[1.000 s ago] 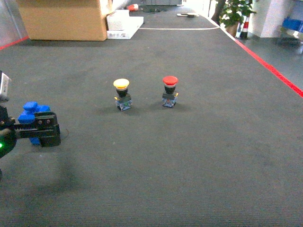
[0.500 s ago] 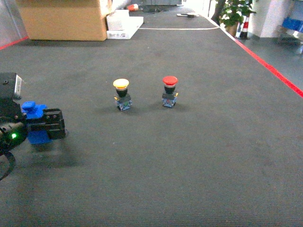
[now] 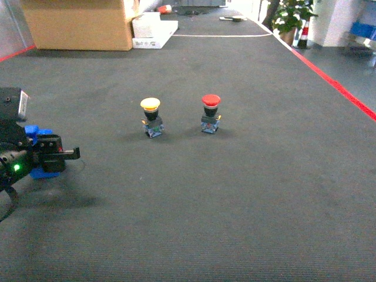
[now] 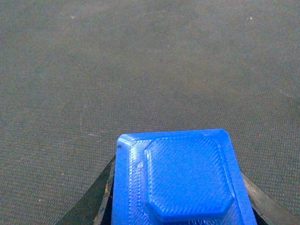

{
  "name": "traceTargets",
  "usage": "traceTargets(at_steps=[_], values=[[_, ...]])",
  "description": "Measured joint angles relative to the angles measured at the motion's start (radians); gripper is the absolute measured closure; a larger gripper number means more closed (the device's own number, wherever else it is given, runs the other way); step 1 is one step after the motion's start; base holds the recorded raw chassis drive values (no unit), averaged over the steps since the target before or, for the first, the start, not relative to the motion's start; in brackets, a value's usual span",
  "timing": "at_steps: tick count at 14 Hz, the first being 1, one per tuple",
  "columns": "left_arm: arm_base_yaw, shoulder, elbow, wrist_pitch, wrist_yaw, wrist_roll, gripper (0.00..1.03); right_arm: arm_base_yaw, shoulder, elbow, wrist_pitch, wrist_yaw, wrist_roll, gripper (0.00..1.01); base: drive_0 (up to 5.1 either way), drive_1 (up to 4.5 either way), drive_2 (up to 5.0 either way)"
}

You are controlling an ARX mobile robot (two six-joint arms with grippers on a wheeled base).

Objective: Pick blue part to blue bin on bottom shelf

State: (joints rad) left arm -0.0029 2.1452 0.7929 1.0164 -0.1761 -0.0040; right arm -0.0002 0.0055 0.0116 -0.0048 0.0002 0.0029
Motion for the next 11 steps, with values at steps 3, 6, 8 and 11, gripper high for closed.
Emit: traceTargets(at_steps=[3,6,8,11], values=[[-0.003,-0.023,-0.028,-0.002,-0.010,-0.002,0.59,0.000,0.000,0.000,0.000,0.000,0.000,0.03,0.0,0.00,0.0],[-0.030,-0.185,-0.169,-0.013,-0.055,-0.036,0.59,0.000,0.000,0.000,0.000,0.000,0.000,0.03,0.0,0.00,0.0],[-0.086,-0.492,-0.323,-0.075,-0.087,-0.048,0.59,0.000,0.000,0.000,0.000,0.000,0.000,0.03,0.0,0.00,0.0],[-0.165,-0.937,-0.453,-0.299,-0.140,-0.048,0.59,0.000,0.000,0.000,0.000,0.000,0.000,0.03,0.0,0.00,0.0]])
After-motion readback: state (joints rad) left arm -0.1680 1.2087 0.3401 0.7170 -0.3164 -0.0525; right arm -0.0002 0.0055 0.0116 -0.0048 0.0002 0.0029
